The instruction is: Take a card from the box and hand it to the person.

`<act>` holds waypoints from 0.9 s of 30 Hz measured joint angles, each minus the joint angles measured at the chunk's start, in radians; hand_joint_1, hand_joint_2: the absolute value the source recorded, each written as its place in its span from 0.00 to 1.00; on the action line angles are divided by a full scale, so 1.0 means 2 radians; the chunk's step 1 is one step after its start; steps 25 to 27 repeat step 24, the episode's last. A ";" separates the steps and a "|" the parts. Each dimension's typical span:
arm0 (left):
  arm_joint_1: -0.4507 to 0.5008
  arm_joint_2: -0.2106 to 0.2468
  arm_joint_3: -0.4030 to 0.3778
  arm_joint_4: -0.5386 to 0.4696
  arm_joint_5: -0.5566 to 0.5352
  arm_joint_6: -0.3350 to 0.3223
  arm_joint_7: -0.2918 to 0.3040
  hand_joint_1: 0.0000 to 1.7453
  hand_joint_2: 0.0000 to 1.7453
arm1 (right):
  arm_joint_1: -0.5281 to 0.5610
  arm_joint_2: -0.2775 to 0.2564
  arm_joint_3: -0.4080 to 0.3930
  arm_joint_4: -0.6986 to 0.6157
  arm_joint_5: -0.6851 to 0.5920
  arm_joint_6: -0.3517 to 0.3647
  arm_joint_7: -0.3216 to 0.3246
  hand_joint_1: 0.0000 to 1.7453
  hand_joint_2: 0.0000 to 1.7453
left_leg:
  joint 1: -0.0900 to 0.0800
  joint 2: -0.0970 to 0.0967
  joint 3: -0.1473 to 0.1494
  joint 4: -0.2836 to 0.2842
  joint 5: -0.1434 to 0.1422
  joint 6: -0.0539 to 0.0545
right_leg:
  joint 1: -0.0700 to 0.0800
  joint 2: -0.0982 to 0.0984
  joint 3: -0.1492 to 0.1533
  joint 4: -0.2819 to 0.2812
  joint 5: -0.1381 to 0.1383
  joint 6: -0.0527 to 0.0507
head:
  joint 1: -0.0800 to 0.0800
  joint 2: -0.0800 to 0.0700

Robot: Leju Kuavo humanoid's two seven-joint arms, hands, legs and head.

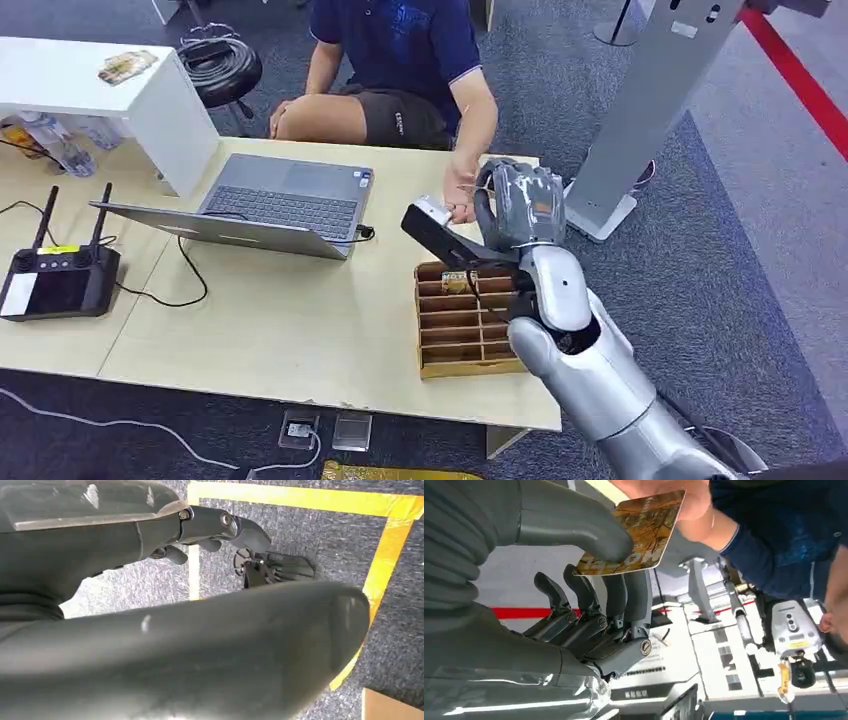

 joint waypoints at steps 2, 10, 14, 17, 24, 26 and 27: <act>-0.001 0.000 -0.002 0.000 0.000 0.000 0.000 0.00 0.00 | -0.011 0.006 0.001 0.034 0.013 -0.021 -0.005 0.86 1.00 | 0.000 0.000 0.000 0.000 0.000 0.000 | 0.000 0.000 0.000 0.000 0.000 0.000 | -0.001 0.000; 0.000 -0.001 -0.003 0.000 0.008 0.001 -0.009 0.00 0.00 | -0.034 0.038 0.009 0.129 0.036 -0.041 -0.026 0.86 1.00 | 0.000 0.000 0.000 0.000 0.000 0.000 | 0.000 0.000 0.000 0.000 0.000 0.000 | 0.000 0.000; 0.000 -0.002 -0.003 0.000 0.010 -0.001 -0.011 0.00 0.00 | -0.042 0.053 0.011 0.162 0.037 -0.044 -0.032 0.86 1.00 | 0.000 0.000 0.000 0.000 0.000 0.000 | 0.000 0.000 0.000 0.000 0.000 0.000 | 0.000 0.000; 0.000 -0.002 -0.003 0.000 0.010 -0.003 -0.012 0.00 0.00 | -0.046 0.061 0.012 0.179 0.037 -0.045 -0.035 0.00 1.00 | 0.000 0.000 0.000 0.000 0.000 0.000 | 0.000 0.000 0.000 0.000 0.000 0.000 | 0.000 0.000; 0.000 -0.003 -0.003 0.000 0.012 -0.015 -0.013 0.00 0.00 | -0.052 0.067 0.015 0.200 0.036 -0.044 -0.035 0.00 1.00 | 0.000 0.000 0.000 0.000 0.000 0.000 | 0.000 0.000 0.000 0.000 0.000 0.000 | 0.000 0.000; 0.000 -0.003 -0.003 0.000 0.012 -0.015 -0.013 0.00 0.00 | -0.052 0.067 0.015 0.200 0.036 -0.044 -0.035 0.00 1.00 | 0.000 0.000 0.000 0.000 0.000 0.000 | 0.000 0.000 0.000 0.000 0.000 0.000 | 0.000 0.000; 0.000 -0.003 -0.003 0.000 0.012 -0.015 -0.013 0.00 0.00 | -0.052 0.067 0.015 0.200 0.036 -0.044 -0.035 0.00 1.00 | 0.000 0.000 0.000 0.000 0.000 0.000 | 0.000 0.000 0.000 0.000 0.000 0.000 | 0.000 0.000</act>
